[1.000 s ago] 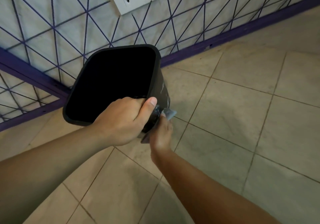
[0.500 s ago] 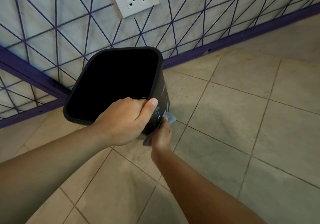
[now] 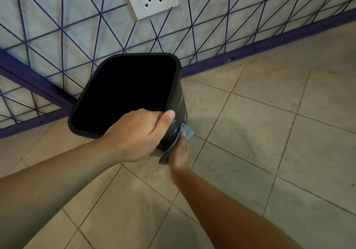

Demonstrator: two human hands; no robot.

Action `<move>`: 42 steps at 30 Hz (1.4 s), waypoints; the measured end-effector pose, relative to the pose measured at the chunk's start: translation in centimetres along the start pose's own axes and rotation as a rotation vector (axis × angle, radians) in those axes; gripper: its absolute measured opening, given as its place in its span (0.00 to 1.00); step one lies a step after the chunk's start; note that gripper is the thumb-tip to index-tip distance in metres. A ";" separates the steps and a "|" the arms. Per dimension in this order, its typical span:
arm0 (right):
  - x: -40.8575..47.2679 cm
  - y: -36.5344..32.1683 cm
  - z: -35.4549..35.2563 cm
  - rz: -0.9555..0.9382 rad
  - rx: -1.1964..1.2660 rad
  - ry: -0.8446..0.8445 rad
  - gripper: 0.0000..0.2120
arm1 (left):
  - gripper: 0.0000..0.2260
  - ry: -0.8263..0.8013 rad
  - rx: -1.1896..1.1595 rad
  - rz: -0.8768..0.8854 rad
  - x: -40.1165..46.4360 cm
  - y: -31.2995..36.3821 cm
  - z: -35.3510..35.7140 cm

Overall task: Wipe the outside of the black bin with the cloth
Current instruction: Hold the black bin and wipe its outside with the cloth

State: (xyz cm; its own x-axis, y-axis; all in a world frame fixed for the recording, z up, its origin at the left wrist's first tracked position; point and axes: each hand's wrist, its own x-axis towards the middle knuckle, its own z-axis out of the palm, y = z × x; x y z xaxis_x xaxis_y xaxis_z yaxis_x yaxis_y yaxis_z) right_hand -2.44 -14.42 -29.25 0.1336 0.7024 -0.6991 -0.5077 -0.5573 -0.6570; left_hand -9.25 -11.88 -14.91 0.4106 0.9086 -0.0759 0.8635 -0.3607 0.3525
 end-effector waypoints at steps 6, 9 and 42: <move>-0.4 0.1 0.7 -0.013 0.044 -0.067 0.30 | 0.25 -0.026 -0.024 -0.011 0.1 0.2 -0.1; 0.7 -0.6 0.6 0.056 0.021 -0.009 0.31 | 0.24 -0.011 -0.012 -0.009 0.1 0.2 0.0; -0.2 -3.8 1.6 0.177 0.076 0.044 0.27 | 0.24 -0.001 -0.031 -0.023 0.2 0.1 0.0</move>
State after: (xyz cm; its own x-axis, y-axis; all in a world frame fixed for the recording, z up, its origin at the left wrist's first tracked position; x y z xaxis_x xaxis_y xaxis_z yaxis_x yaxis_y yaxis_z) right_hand -1.95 -11.74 -26.14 0.0728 0.5758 -0.8144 -0.5892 -0.6340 -0.5009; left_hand -9.08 -11.70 -14.89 0.3912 0.9163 -0.0853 0.8631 -0.3331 0.3796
